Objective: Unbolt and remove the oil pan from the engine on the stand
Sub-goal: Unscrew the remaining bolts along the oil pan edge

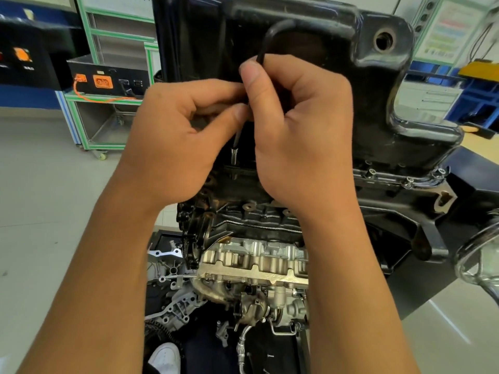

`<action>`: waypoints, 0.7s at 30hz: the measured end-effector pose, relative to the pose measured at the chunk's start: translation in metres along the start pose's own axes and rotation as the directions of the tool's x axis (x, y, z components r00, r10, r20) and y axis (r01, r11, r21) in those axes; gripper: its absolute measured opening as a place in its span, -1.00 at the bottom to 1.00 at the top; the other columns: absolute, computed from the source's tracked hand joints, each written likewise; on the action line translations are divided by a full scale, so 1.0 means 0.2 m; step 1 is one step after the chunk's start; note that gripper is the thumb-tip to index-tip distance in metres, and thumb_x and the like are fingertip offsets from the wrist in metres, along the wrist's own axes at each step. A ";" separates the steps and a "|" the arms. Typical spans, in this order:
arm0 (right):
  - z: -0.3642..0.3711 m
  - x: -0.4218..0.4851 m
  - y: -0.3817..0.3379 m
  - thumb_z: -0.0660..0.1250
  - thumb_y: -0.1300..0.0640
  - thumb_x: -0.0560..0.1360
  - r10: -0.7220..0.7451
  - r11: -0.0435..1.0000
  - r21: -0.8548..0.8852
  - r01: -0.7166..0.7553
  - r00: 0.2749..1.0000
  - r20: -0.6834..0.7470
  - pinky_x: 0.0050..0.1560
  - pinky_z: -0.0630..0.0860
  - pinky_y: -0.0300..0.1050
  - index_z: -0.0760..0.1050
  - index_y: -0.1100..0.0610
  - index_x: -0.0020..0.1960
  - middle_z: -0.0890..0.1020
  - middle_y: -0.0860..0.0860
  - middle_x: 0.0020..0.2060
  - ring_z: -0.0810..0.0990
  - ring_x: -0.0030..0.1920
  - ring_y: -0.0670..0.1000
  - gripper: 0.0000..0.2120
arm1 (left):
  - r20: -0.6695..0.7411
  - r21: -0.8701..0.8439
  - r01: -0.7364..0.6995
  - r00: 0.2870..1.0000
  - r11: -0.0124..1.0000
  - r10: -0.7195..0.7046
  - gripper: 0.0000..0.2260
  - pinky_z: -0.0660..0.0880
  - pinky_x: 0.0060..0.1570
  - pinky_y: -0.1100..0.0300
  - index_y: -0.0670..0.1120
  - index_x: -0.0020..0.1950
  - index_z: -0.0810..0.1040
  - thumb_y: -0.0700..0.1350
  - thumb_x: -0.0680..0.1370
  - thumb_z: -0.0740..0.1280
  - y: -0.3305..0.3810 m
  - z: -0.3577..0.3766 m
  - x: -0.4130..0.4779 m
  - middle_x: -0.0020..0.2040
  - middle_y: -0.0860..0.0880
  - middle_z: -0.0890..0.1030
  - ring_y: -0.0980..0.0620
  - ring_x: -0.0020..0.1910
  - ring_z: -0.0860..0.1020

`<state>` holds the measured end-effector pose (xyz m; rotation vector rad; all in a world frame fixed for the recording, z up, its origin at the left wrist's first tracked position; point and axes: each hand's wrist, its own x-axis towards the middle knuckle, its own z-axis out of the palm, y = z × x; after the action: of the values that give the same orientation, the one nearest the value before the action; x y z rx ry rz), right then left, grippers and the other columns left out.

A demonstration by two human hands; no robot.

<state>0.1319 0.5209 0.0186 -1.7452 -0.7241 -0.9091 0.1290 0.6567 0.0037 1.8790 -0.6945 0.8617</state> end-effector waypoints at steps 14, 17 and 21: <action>0.00 0.00 -0.01 0.32 0.23 0.61 -0.006 1.000 0.018 0.005 0.999 0.046 -0.21 0.53 0.09 0.65 0.30 -0.14 0.65 0.12 -0.31 0.63 -0.24 0.09 -0.77 | -0.041 -0.030 -0.029 0.999 0.999 0.028 -0.80 0.62 -0.06 0.16 -0.10 0.20 0.54 -0.20 0.58 0.36 0.02 0.01 0.00 -0.05 0.03 0.67 0.10 -0.05 0.68; -0.01 0.01 -0.02 0.24 0.20 0.65 0.024 0.998 -0.053 -0.019 0.994 0.103 -0.18 0.48 0.07 0.60 0.30 -0.07 0.61 0.10 -0.26 0.56 -0.23 0.04 -0.76 | 0.024 -0.021 -0.018 1.000 1.000 0.018 -0.82 0.64 -0.07 0.10 -0.10 0.21 0.59 -0.19 0.61 0.33 0.02 -0.02 0.00 -0.07 -0.01 0.69 0.05 -0.05 0.70; -0.01 0.00 -0.02 0.28 0.18 0.63 0.021 0.999 -0.050 -0.018 0.998 0.062 -0.16 0.49 0.09 0.60 0.28 -0.04 0.61 0.11 -0.27 0.56 -0.22 0.06 -0.80 | -0.086 0.023 -0.018 0.996 1.000 0.020 -0.85 0.57 -0.13 0.34 -0.07 0.13 0.60 -0.16 0.57 0.40 0.02 0.00 0.00 -0.08 0.11 0.65 0.21 -0.12 0.67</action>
<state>0.1282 0.5213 0.0221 -1.8283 -0.7290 -0.8695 0.1260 0.6557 0.0056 1.8455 -0.6535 0.9606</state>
